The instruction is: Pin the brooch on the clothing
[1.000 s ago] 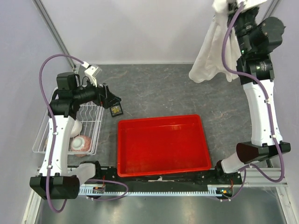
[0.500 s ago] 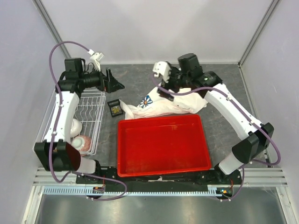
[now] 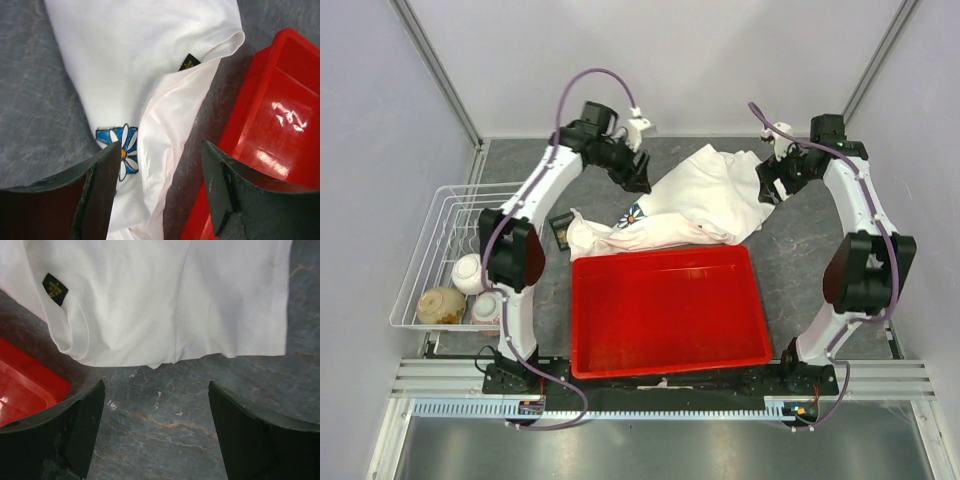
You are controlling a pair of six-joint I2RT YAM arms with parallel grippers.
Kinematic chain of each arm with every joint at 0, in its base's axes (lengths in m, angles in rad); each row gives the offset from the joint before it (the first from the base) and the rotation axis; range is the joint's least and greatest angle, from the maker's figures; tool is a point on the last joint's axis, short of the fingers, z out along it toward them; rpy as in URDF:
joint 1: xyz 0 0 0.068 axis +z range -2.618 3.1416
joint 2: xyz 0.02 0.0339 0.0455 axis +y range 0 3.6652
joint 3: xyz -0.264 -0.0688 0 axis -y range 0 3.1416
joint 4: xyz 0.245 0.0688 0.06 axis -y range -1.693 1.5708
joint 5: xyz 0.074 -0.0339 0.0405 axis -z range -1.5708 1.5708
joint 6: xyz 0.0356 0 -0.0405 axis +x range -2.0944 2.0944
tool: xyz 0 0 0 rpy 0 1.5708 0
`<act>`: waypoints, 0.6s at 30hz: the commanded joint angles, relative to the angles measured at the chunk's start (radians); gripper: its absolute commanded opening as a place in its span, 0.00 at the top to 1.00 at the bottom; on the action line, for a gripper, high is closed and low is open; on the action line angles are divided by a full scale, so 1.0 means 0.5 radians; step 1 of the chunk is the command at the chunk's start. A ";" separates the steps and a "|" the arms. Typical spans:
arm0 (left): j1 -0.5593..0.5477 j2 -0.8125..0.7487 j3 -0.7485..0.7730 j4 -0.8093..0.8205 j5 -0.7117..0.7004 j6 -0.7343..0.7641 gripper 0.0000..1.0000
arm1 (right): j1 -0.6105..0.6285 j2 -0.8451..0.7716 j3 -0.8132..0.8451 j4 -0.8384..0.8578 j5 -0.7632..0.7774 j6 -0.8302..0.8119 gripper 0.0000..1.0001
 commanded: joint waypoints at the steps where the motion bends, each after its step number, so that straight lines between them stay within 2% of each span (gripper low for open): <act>1: -0.227 0.221 0.234 -0.262 -0.230 0.372 0.31 | -0.140 0.273 0.089 -0.061 -0.102 0.155 0.11; 4: -0.304 0.340 0.265 -0.250 -0.249 0.436 0.30 | -0.201 0.475 0.224 -0.052 -0.126 0.281 0.16; 9: -0.341 0.521 0.335 -0.225 -0.319 0.513 0.20 | -0.201 0.644 0.213 0.110 -0.068 0.495 0.20; 18: -0.403 0.672 0.394 -0.118 -0.365 0.635 0.22 | -0.153 0.779 0.093 0.328 -0.001 0.698 0.23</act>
